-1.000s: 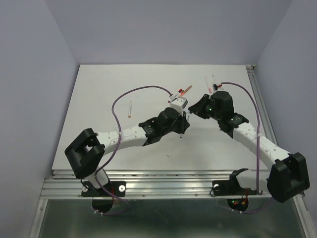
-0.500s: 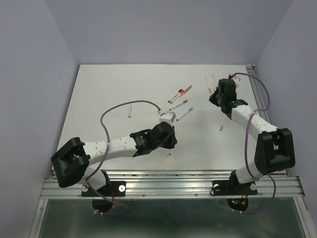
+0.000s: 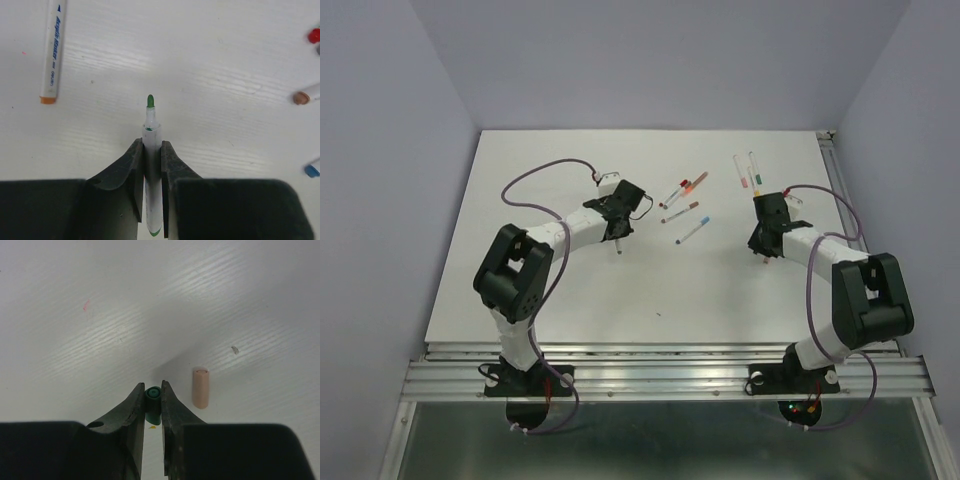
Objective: Open the pen caps
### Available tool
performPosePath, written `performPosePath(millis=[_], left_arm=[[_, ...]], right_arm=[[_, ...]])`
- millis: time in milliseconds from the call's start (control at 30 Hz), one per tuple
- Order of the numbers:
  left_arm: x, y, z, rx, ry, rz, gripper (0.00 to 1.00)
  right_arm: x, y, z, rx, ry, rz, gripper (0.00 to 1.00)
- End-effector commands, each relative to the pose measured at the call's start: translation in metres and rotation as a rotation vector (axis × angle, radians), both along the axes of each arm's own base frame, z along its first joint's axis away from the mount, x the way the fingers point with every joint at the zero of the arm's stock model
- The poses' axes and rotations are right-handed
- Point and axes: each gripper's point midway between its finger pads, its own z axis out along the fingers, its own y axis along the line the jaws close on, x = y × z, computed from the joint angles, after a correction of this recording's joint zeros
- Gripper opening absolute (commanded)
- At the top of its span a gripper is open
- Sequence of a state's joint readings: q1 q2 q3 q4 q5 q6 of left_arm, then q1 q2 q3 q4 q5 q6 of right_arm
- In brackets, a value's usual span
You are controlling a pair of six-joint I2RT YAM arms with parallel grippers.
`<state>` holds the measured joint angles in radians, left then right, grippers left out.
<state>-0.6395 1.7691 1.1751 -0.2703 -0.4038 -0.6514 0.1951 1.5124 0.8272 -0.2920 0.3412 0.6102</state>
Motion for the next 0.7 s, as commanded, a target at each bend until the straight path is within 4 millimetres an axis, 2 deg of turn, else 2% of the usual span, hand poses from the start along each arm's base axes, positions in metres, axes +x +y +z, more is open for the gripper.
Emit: performPosePath(millis=[0, 67, 167, 233, 267, 333, 367, 400, 467, 500, 633, 667], left_arm=[[0.021, 0.029, 0.010, 0.090, -0.003, 0.069, 0.08], [0.030, 0.042, 0.008, 0.104, 0.007, 0.097, 0.08], [0.040, 0.055, 0.009, 0.125, 0.009, 0.111, 0.15], [0.045, 0.061, 0.008, 0.148, 0.021, 0.113, 0.19], [0.049, 0.068, 0.007, 0.174, 0.031, 0.117, 0.21], [0.054, 0.070, 0.006, 0.188, 0.034, 0.114, 0.21], [0.058, 0.069, 0.006, 0.192, 0.034, 0.108, 0.22], [0.060, 0.071, 0.007, 0.200, 0.032, 0.107, 0.22], [0.066, 0.072, 0.008, 0.213, 0.028, 0.101, 0.22], [0.068, 0.075, 0.008, 0.217, 0.027, 0.102, 0.22], [0.083, 0.067, 0.013, 0.227, -0.018, 0.011, 0.22], [0.084, 0.069, 0.012, 0.247, -0.018, -0.011, 0.22]], right_arm=[[-0.009, -0.012, -0.010, -0.051, 0.048, -0.050, 0.13], [-0.010, -0.012, -0.011, -0.056, 0.056, -0.054, 0.15], [-0.010, -0.012, -0.010, -0.052, 0.056, -0.056, 0.18], [-0.009, -0.013, -0.006, -0.049, 0.041, -0.062, 0.24], [-0.009, -0.012, -0.004, -0.045, 0.032, -0.062, 0.35], [-0.007, -0.009, 0.001, -0.033, 0.024, -0.041, 0.37], [-0.005, -0.008, 0.005, -0.029, 0.016, -0.036, 0.41], [-0.006, -0.005, 0.007, -0.018, 0.020, -0.025, 0.52], [-0.003, -0.004, 0.021, -0.008, -0.016, -0.015, 0.59], [-0.002, -0.002, 0.028, 0.005, -0.031, -0.011, 0.68], [-0.003, 0.004, 0.061, 0.051, -0.126, 0.008, 0.78], [-0.004, 0.006, 0.078, 0.073, -0.183, 0.009, 0.80]])
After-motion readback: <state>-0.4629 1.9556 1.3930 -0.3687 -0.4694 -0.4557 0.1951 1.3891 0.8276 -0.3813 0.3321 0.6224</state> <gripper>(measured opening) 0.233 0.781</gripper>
